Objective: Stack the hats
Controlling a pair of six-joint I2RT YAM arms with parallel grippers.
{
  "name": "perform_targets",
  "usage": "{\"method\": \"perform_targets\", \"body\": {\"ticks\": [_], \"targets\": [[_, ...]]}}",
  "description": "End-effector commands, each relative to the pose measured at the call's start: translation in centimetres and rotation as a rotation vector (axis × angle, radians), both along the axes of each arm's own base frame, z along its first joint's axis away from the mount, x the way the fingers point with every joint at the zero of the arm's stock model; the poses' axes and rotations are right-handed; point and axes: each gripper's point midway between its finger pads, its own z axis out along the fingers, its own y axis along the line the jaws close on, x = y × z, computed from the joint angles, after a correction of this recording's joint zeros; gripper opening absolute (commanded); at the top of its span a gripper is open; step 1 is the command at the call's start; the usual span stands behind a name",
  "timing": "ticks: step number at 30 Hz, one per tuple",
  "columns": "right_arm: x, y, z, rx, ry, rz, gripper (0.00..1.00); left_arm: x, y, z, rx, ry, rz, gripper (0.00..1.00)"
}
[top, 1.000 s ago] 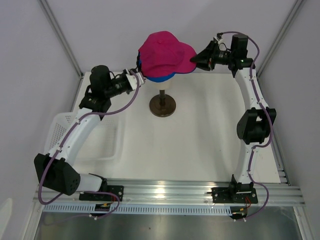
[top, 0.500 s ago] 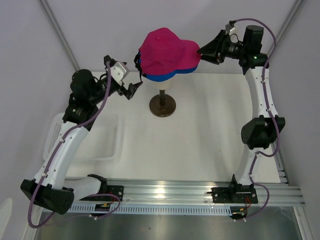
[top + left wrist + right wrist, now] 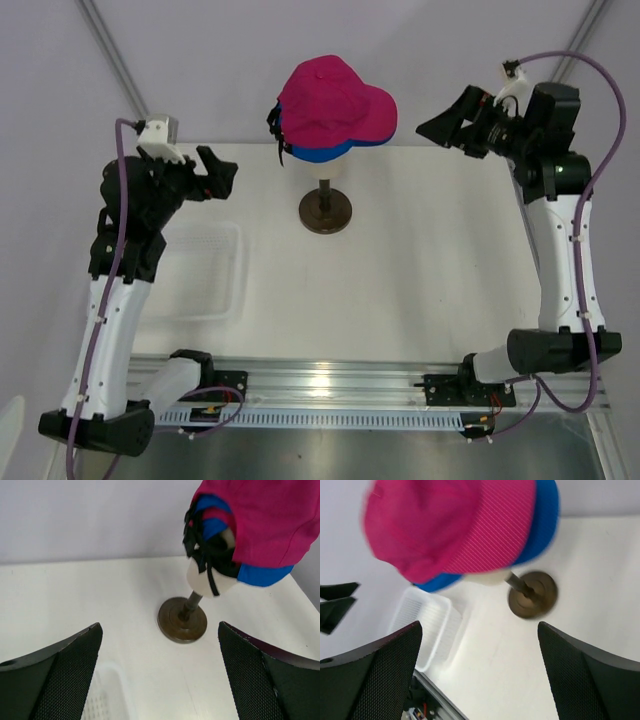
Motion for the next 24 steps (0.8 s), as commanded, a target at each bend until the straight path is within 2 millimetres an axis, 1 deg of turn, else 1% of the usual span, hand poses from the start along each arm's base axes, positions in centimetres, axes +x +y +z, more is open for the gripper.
{"method": "perform_targets", "body": {"ticks": [1,2,3,4,5,6,7,8,10,11,12,13,14,15,16,17,18,20,22,24], "targets": [[0.1,-2.1,-5.5,-0.072,0.081,-0.126,1.0,-3.0,1.9,-2.2,-0.098,0.077,0.126,0.99],[-0.1,-2.7,-6.2,-0.081,0.082,-0.164,0.99,-3.6,2.5,-2.4,-0.098,0.081,0.151,0.99],[-0.6,-2.7,-6.8,-0.085,0.076,-0.173,0.99,-4.0,3.1,-4.5,-0.088,0.131,0.188,1.0],[-1.8,-2.8,-7.6,-0.088,0.054,-0.187,0.99,-4.6,3.4,-4.8,-0.093,0.136,0.202,0.99],[-2.2,-3.1,-8.1,-0.1,0.04,-0.215,0.99,-5.6,3.7,-4.8,-0.098,0.124,0.211,0.99],[-2.7,-3.3,-7.9,-0.102,0.002,-0.228,1.0,-6.1,3.7,-6.1,-0.105,0.148,0.218,1.0],[-3.4,-3.2,-8.4,-0.107,-0.007,-0.237,1.0,-6.5,3.8,-7.6,-0.102,0.179,0.224,1.0],[-4.6,-3.8,-9.5,-0.113,-0.01,-0.278,1.0,-7.4,3.8,-7.4,-0.112,0.154,0.218,1.0],[-5.6,-4.2,-9.9,-0.106,-0.035,-0.309,1.0,-7.9,3.4,-10.2,-0.133,0.205,0.208,0.99],[-6.1,-4.3,-10.3,-0.104,-0.04,-0.322,1.0,-8.2,3.1,-10.8,-0.151,0.213,0.198,1.0],[-7.1,-4.4,-10.9,-0.093,-0.054,-0.329,0.99,-8.7,2.8,-11.7,-0.185,0.229,0.189,1.0],[-7.6,-4.4,-11.4,-0.092,-0.058,-0.327,1.0,-8.9,2.4,-12.9,-0.197,0.252,0.174,0.99],[-8.0,-4.3,-11.8,-0.091,-0.065,-0.324,1.0,-9.1,1.7,-13.2,-0.218,0.259,0.138,0.99],[-8.7,-4.3,-12.9,-0.091,-0.069,-0.325,1.0,-9.1,1.3,-14.4,-0.236,0.284,0.129,0.99],[-9.0,-4.3,-13.5,-0.096,-0.071,-0.321,1.0,-9.5,1.1,-14.9,-0.242,0.289,0.118,0.99],[-9.3,-4.2,-14.1,-0.1,-0.073,-0.32,1.0,-9.5,1.1,-15.1,-0.241,0.287,0.116,0.99],[-9.6,-4.3,-15.2,-0.104,-0.072,-0.321,1.0,-9.6,1.2,-15.7,-0.233,0.295,0.12,1.0],[-9.7,-4.2,-16.2,-0.122,-0.078,-0.311,0.99,-9.9,1.5,-15.8,-0.22,0.284,0.129,0.99],[-9.9,-3.8,-17.3,-0.142,-0.076,-0.286,1.0,-10.2,1.7,-15.4,-0.204,0.264,0.126,0.99],[-9.9,-3.4,-17.6,-0.152,-0.078,-0.273,1.0,-10.5,1.7,-15.2,-0.198,0.259,0.125,1.0]]}}
